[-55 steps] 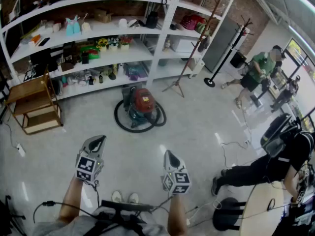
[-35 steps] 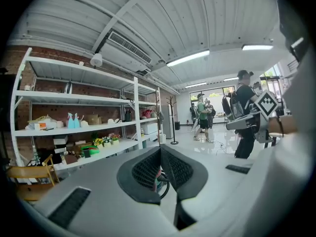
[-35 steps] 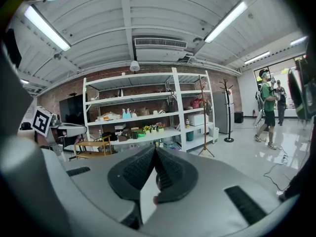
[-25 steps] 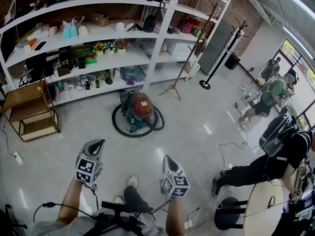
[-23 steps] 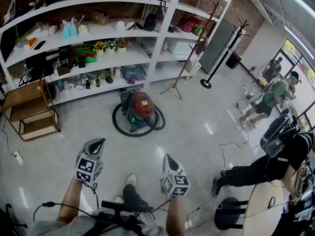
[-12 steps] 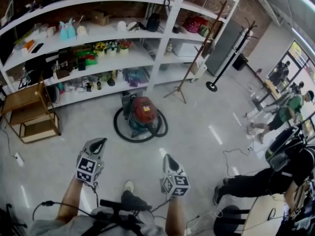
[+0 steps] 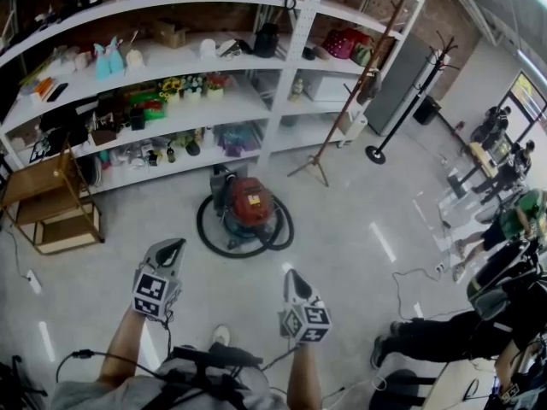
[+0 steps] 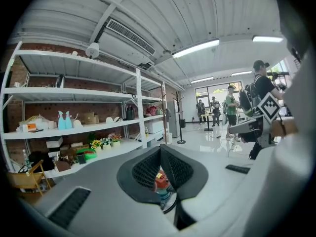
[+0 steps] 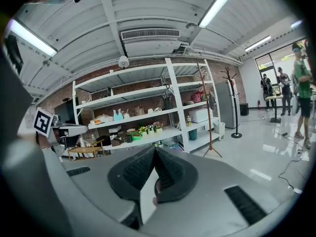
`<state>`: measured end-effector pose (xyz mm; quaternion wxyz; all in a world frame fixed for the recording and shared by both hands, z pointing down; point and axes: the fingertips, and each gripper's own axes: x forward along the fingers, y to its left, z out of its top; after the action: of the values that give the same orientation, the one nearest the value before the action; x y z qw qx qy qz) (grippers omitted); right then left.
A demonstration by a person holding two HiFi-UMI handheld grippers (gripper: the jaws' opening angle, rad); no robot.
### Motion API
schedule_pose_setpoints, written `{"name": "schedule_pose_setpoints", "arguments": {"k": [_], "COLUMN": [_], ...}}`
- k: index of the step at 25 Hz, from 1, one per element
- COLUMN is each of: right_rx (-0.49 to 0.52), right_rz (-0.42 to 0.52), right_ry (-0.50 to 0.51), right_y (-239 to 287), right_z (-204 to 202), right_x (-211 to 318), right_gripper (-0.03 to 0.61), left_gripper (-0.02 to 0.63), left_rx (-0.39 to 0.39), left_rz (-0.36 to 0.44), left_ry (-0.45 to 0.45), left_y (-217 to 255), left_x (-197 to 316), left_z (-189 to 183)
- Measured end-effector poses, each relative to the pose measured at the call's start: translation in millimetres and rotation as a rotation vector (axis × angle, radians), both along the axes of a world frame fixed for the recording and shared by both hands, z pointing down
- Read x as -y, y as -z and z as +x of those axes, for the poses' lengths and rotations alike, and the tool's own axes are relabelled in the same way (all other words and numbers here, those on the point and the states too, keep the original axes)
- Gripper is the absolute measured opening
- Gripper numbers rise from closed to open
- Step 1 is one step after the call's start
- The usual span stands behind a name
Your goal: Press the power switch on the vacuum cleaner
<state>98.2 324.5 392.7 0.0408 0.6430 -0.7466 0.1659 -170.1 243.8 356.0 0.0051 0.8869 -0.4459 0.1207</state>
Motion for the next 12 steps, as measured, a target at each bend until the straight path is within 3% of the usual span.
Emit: {"name": "schedule_pose_setpoints", "arguments": {"k": [12], "right_rx": [0.0], "right_rz": [-0.013], "right_ry": [0.016], "right_y": [-6.4], "right_z": [19.4], "right_x": [52.5], "right_gripper": [0.008], "left_gripper": [0.006], "left_rx": [0.012], "left_rz": [-0.001], "left_ry": [0.003], "left_y": [-2.3], "left_x": [52.5], "left_z": [24.1]}}
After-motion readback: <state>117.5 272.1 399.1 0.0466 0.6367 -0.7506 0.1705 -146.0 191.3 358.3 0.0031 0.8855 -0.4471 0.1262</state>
